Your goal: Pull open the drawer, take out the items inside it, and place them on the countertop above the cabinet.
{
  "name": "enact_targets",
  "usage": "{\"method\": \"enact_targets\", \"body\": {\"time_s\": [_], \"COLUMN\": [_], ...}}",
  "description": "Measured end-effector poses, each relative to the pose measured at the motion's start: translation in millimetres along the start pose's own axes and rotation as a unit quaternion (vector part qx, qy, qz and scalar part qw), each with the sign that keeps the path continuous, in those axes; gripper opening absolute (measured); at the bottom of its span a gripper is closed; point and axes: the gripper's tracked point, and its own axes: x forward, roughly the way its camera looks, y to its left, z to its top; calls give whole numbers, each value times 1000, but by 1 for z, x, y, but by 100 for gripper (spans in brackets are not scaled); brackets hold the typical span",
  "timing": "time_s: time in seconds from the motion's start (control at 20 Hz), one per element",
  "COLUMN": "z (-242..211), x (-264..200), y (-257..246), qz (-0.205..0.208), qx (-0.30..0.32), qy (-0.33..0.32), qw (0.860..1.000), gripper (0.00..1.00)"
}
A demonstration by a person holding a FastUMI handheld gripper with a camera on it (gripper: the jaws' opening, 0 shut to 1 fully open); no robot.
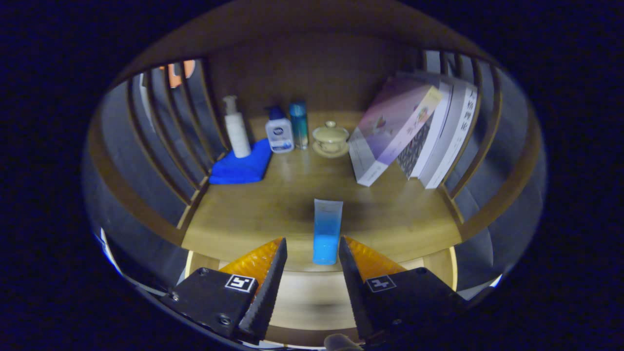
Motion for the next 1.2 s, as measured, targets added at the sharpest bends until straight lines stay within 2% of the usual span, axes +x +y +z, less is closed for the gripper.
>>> {"method": "enact_targets", "body": {"time_s": [0.1,0.2,0.3,0.45,0.6,0.8,0.95,1.1,1.2], "z": [-2,-9,-16,-31,-51,-93,-123,-156,-181], "x": [-30,-60,-83,-122,-162,-194,-202,-194,-181], "y": [8,18,17,21,17,10,7,-6,-8], "qz": [17,42,52,68,64,65,71,53,48], "qx": [8,26,37,26,18,15,25,35,32], "qy": [-48,-88,-132,-190,-259,-309,-319,-322,-307], "qw": [999,995,989,979,963,949,945,945,950], "gripper": [70,91,97,97,97,100,100,100,100]}}
